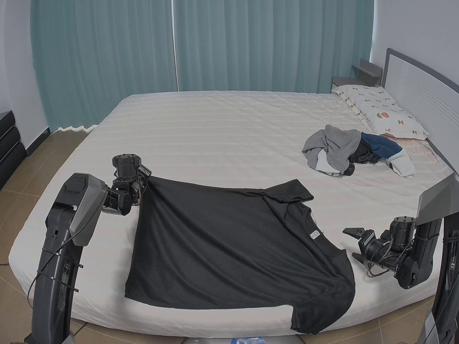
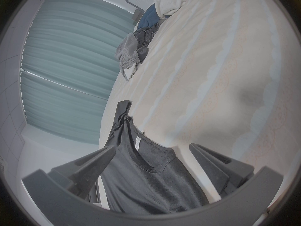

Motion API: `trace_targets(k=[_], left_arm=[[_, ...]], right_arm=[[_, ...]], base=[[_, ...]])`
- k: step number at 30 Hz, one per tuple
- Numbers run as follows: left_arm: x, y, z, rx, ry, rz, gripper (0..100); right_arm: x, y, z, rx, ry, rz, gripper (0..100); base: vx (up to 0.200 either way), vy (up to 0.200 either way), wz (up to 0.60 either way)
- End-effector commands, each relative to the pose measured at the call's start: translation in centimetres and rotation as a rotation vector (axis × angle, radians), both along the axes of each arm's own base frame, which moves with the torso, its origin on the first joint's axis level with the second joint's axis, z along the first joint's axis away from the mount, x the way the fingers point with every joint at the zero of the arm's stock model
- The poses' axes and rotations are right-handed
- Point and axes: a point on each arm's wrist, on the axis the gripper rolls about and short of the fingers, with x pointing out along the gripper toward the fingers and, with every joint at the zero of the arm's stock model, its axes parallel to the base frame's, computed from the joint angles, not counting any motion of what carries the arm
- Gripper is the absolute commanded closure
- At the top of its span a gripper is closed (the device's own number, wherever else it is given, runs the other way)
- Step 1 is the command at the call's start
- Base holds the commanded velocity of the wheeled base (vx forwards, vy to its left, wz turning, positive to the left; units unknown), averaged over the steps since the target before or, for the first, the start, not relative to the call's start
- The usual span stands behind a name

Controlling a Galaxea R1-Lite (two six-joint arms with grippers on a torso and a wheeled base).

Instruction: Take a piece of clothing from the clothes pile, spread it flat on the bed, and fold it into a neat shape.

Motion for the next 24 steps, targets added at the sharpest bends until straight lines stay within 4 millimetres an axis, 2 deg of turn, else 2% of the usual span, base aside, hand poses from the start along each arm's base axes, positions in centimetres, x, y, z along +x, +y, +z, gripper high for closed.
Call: trace_targets(k=[1,12,24], left_arm=[[0.1,0.7,-0.2,0.001,-0.001,0.013,100],[0.4,2.9,0.4,0.000,-0.019,0.053,100],[0.3,4.1,0.6,0.001,-0.020,0.076,100]], right_arm=[[0.0,0.0,0.0,0.000,0.000,0.001,0],[0.0,0.0,0.0,0.000,0.000,0.001,0],[0.0,0.0,0.0,0.000,0.000,0.001,0]], base=[[0.000,0.000,0.00],[0.000,0.000,0.00],[0.000,0.000,0.00]])
